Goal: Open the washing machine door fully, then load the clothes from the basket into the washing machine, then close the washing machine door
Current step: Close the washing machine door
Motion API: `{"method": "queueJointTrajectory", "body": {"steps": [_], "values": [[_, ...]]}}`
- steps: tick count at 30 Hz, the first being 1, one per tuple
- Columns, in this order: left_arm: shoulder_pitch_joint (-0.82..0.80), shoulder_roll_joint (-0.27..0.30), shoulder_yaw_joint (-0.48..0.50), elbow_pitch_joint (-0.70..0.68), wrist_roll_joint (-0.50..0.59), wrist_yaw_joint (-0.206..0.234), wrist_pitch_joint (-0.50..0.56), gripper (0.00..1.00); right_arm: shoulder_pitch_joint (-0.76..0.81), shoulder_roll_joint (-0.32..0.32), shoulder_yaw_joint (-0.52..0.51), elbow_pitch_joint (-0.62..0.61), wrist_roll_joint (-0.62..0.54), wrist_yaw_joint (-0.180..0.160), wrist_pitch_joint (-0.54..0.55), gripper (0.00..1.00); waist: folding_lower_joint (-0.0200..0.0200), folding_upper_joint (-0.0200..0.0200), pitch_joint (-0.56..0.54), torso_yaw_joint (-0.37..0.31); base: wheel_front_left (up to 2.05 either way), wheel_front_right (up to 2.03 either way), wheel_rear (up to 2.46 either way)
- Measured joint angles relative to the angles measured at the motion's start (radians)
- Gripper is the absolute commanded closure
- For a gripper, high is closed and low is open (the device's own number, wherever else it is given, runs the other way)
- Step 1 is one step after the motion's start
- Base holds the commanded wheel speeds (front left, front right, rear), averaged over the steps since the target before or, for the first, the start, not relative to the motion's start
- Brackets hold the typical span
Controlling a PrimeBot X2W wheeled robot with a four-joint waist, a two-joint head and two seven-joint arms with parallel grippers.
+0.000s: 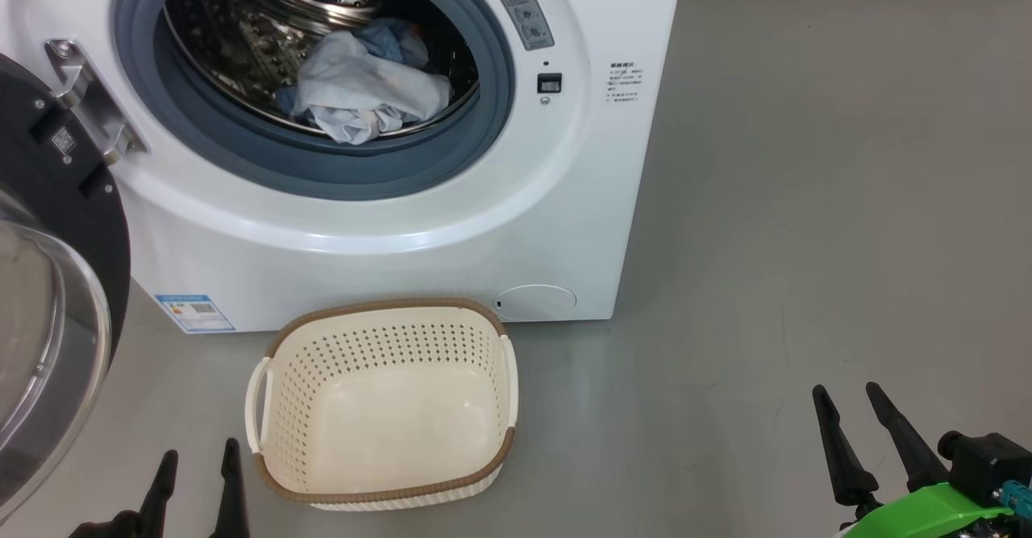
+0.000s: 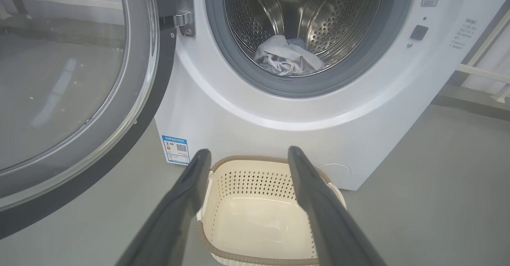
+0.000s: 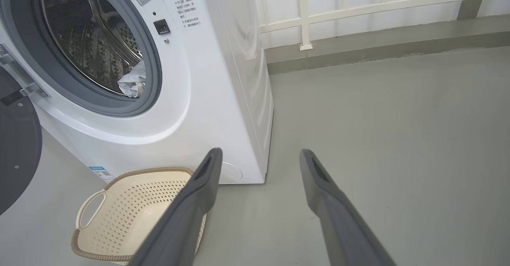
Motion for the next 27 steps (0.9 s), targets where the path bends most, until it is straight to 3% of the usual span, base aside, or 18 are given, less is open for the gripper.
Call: {"method": "queueJointTrajectory", "body": {"steps": [12, 27], "values": [[0.0, -0.001, 0.001, -0.003, 0.0, 0.0, 0.0, 0.0, 0.0, 0.0, -0.001, 0.0, 0.0, 0.0, 0.0, 0.0, 0.0, 0.0, -0.001, 0.016, 0.0, 0.0, 0.0], [0.001, -0.012, 0.012, -0.012, 0.0, 0.0, 0.0, 0.0, 0.0, 0.0, 0.031, -0.016, 0.0, 0.0, 0.0, 0.0, 0.0001, 0.0, -0.005, 0.086, 0.0, 0.0, 0.0]]}}
